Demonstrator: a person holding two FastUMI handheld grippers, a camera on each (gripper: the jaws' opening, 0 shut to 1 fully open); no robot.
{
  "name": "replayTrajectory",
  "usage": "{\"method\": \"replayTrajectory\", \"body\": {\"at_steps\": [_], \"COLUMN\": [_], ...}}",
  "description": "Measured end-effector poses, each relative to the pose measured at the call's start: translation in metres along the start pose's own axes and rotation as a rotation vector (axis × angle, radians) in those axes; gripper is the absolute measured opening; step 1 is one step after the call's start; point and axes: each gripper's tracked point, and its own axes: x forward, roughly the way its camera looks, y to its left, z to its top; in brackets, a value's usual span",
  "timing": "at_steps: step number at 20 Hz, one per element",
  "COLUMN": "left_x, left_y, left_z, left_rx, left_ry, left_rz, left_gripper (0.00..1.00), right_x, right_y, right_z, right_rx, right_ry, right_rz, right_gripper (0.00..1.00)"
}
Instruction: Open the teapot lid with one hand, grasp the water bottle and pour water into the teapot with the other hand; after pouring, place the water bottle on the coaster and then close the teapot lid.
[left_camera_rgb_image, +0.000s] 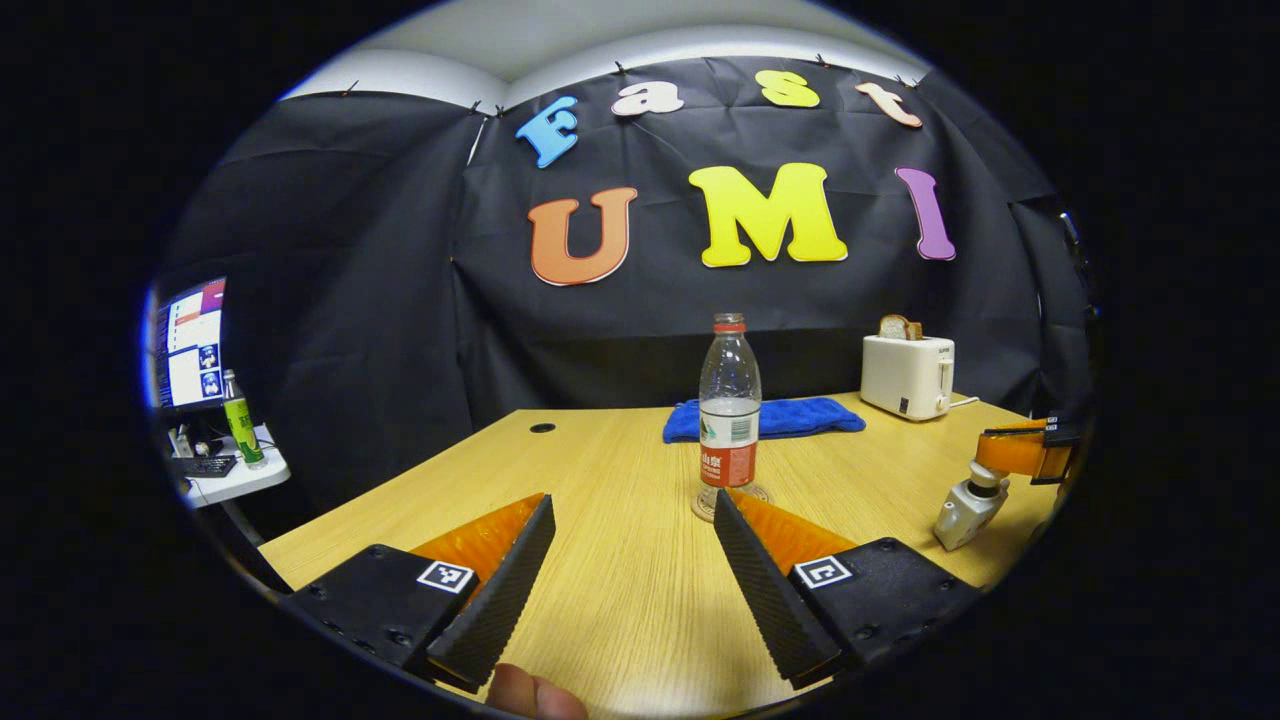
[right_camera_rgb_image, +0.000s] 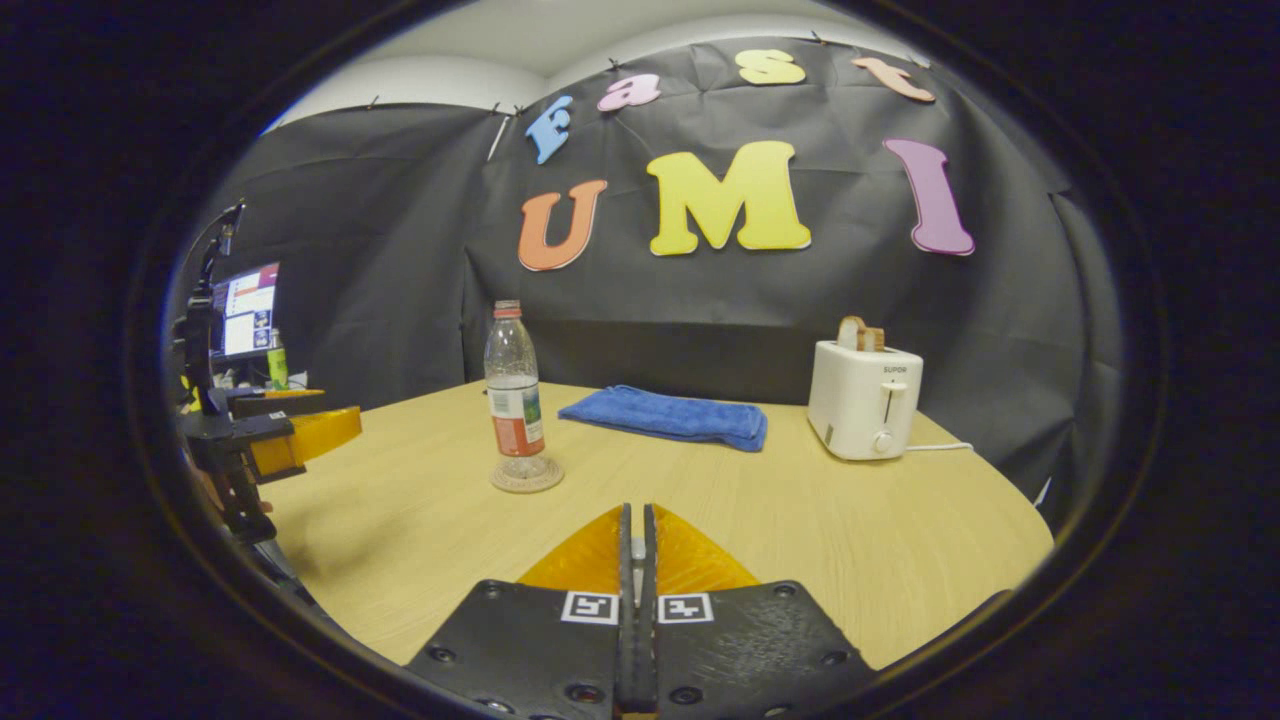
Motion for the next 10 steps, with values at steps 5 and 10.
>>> {"method": "replayTrajectory", "body": {"at_steps": [5,10], "left_x": [-0.0038,-0.0042], "left_y": [0.0087,0.0108], "left_z": [-0.0028,-0.0044], "left_rx": [-0.014,-0.023], "left_ry": [0.004,0.003], "left_rz": [0.018,0.026], "left_gripper": [1.0,1.0], "right_x": [0.0019,0.0004], "right_y": [0.0031,0.0035], "right_z": [-0.004,-0.0067], "right_rx": [-0.012,-0.01], "right_ry": [0.004,-0.001], "right_rz": [-0.001,-0.002], "right_gripper": [0.0,0.0]}}
